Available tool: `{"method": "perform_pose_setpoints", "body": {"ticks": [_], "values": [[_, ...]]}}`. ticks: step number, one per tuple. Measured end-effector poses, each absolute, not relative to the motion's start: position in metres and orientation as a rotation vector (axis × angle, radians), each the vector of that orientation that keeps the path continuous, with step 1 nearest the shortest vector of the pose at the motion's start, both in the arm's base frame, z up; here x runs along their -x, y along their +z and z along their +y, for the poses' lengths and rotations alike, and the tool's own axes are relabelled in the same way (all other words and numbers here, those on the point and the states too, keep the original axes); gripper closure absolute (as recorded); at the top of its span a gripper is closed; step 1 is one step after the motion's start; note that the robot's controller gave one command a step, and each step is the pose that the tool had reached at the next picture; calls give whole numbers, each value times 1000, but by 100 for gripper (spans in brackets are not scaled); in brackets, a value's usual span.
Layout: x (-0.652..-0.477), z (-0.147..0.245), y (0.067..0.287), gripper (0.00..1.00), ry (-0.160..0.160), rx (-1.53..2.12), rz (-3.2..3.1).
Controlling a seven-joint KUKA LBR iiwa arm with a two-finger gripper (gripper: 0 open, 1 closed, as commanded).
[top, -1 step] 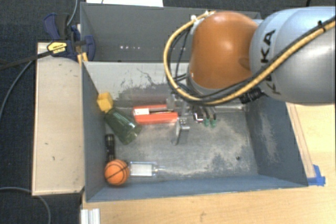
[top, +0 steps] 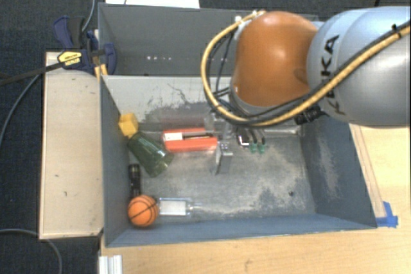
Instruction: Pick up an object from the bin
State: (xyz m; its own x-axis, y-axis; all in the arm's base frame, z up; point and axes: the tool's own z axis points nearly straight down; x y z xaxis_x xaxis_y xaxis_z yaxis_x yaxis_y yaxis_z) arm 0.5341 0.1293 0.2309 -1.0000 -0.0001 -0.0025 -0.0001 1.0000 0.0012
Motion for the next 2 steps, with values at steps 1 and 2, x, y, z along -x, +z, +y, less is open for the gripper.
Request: {"method": "perform_pose_setpoints", "body": {"ticks": [1,2], "values": [[-539,137,202,0,4,-105,3132],[-561,142,150,0,2,10,3137]]}}
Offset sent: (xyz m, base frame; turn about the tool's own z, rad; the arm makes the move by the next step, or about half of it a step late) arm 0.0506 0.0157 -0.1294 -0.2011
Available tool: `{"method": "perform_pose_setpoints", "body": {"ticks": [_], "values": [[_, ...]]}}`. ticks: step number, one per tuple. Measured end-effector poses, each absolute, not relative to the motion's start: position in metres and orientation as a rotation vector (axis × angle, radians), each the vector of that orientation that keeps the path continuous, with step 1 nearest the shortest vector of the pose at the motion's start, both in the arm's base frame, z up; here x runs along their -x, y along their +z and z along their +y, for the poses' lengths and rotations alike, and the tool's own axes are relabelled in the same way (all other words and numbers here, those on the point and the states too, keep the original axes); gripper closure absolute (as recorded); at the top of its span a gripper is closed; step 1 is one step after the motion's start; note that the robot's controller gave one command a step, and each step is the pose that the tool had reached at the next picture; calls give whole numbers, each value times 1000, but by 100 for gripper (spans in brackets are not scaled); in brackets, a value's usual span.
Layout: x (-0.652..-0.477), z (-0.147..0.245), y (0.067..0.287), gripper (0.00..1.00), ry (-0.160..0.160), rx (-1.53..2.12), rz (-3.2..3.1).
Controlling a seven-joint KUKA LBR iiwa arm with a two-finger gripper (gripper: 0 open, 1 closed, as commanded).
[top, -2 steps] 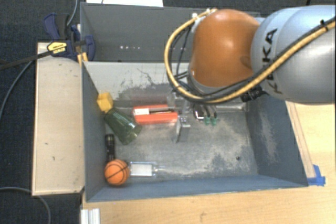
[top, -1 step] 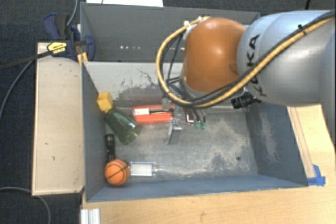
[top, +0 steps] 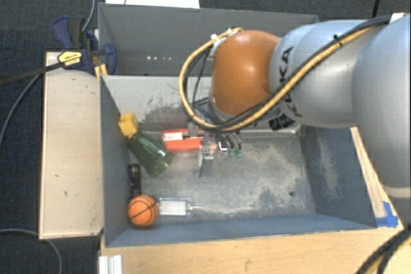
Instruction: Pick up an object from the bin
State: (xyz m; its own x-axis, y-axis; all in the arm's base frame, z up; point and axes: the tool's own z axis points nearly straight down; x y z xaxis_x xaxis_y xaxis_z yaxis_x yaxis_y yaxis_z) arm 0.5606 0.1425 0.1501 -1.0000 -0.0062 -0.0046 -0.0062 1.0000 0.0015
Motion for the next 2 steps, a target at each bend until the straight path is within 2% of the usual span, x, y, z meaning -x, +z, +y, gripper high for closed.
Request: {"method": "perform_pose_setpoints", "body": {"ticks": [1,2], "values": [[-567,144,131,0,1,306,3124],[-580,156,124,0,4,203,3124]]}}
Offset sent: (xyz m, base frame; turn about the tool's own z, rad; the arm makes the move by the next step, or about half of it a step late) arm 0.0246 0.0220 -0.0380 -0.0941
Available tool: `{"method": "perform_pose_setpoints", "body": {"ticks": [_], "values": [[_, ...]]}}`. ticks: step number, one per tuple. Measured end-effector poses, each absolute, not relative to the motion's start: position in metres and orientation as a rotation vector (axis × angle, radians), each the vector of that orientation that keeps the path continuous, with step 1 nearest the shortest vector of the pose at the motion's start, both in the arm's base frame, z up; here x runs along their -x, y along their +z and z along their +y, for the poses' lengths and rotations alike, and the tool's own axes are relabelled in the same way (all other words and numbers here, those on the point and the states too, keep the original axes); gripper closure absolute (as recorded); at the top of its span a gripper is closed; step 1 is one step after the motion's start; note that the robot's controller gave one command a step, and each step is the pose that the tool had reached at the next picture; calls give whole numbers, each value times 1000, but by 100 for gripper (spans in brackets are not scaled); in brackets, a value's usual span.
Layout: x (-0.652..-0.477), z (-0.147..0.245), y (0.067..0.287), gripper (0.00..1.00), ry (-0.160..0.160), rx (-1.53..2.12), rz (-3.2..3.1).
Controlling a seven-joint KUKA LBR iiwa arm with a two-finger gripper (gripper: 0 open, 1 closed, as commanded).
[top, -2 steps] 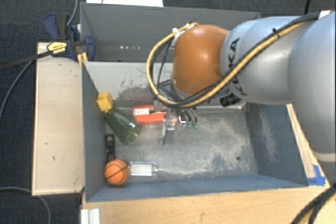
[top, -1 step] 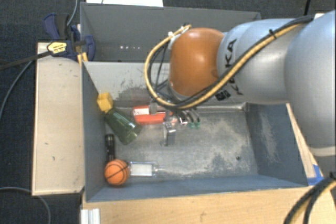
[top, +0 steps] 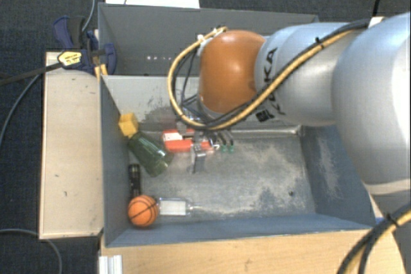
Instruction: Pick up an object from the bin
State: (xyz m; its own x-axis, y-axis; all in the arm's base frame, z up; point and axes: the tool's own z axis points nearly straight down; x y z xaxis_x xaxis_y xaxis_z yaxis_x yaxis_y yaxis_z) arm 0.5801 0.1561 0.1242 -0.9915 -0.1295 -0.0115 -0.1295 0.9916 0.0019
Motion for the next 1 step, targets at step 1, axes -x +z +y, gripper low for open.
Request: {"method": "perform_pose_setpoints", "body": {"ticks": [1], "values": [[-582,159,120,0,5,188,3125]]}}
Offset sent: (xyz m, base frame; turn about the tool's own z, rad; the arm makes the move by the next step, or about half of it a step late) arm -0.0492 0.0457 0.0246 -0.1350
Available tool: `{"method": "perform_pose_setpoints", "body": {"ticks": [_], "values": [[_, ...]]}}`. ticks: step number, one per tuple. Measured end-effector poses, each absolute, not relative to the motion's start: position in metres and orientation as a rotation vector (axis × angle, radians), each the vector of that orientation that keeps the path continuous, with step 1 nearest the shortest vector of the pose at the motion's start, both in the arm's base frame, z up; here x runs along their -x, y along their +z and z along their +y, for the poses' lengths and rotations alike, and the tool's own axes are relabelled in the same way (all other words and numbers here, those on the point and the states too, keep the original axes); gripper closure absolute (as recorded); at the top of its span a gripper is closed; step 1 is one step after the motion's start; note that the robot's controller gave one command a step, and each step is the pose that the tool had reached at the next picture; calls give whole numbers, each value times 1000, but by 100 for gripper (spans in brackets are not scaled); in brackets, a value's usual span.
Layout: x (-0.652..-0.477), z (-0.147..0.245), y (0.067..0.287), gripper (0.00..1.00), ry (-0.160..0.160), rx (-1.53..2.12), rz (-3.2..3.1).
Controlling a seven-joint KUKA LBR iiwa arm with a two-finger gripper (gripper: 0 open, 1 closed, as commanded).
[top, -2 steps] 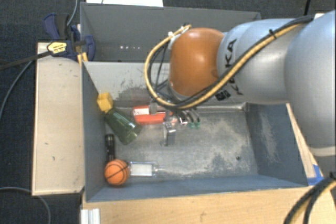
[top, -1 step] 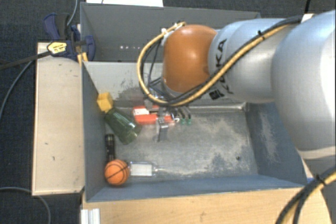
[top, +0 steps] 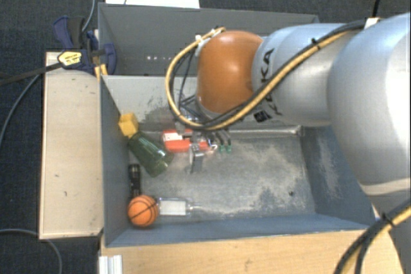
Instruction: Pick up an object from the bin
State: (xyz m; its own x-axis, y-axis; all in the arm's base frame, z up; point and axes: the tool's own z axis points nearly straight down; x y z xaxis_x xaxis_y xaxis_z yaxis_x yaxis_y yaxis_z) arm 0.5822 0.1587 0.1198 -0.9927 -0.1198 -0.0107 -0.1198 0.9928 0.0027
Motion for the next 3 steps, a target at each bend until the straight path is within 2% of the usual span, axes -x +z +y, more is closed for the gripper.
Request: {"method": "perform_pose_setpoints", "body": {"ticks": [1,2,3], "values": [[-555,180,132,0,0,325,3118],[-551,207,140,0,7,338,3113],[-570,215,135,0,7,170,3125]]}}
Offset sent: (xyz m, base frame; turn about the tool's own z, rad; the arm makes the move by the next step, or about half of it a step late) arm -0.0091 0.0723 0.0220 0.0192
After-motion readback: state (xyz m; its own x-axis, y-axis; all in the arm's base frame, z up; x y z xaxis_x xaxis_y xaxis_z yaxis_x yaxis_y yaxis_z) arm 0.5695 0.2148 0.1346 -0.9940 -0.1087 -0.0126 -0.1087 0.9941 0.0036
